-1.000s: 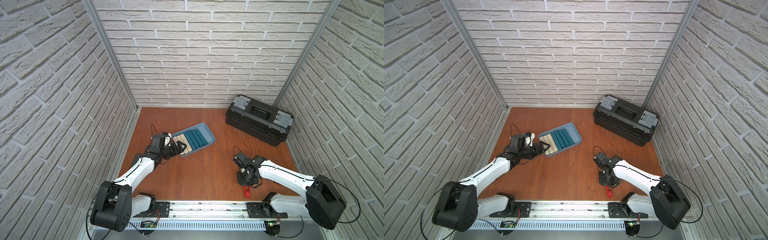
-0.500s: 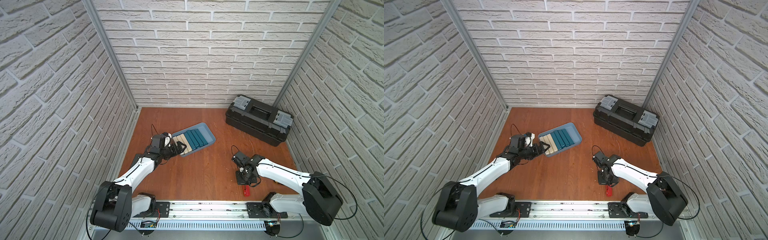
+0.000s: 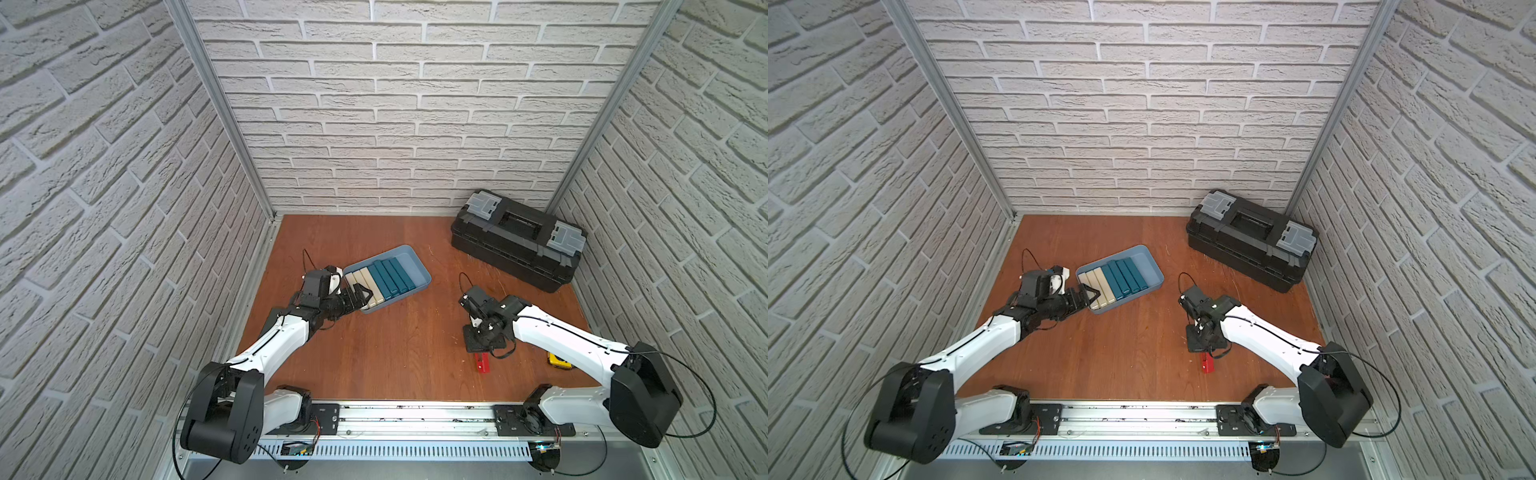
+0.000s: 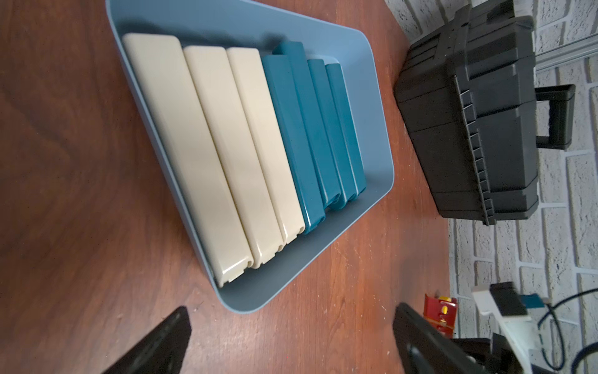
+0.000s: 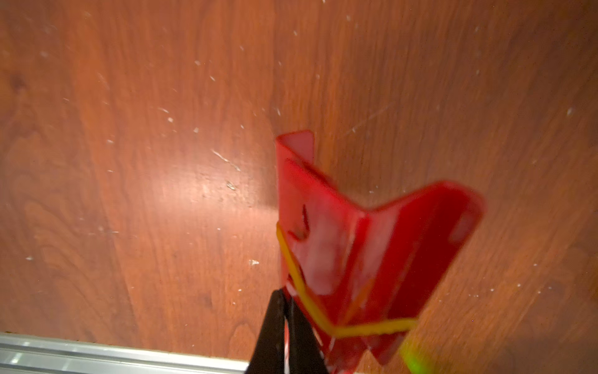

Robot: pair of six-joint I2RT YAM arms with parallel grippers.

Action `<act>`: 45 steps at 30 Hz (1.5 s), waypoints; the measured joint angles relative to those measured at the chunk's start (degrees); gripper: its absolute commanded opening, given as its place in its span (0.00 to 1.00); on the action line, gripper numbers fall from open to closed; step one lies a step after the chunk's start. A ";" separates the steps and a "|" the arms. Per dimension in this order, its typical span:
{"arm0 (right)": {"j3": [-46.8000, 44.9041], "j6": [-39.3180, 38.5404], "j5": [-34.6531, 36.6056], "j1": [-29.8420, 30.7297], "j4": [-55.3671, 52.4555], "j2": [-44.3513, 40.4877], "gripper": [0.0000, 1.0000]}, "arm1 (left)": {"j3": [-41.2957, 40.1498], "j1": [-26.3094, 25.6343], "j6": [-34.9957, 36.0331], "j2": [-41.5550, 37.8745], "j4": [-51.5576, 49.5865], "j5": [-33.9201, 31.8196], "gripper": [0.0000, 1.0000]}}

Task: Put the pruning pliers into the storage box
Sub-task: Pick up the pruning pliers from the center of the board, then place the pruning pliers in the storage box.

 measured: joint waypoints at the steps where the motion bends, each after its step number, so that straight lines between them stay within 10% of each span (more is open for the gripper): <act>1: 1.73 -0.68 0.17 0.00 -0.55 1.01 0.03 | 0.00 0.00 0.00 0.00 0.00 -0.07 0.98; 45: 80.02 -32.65 -16.72 -11.28 -12.48 59.95 0.03 | 5.05 1.33 -0.46 4.76 -1.68 -4.00 0.98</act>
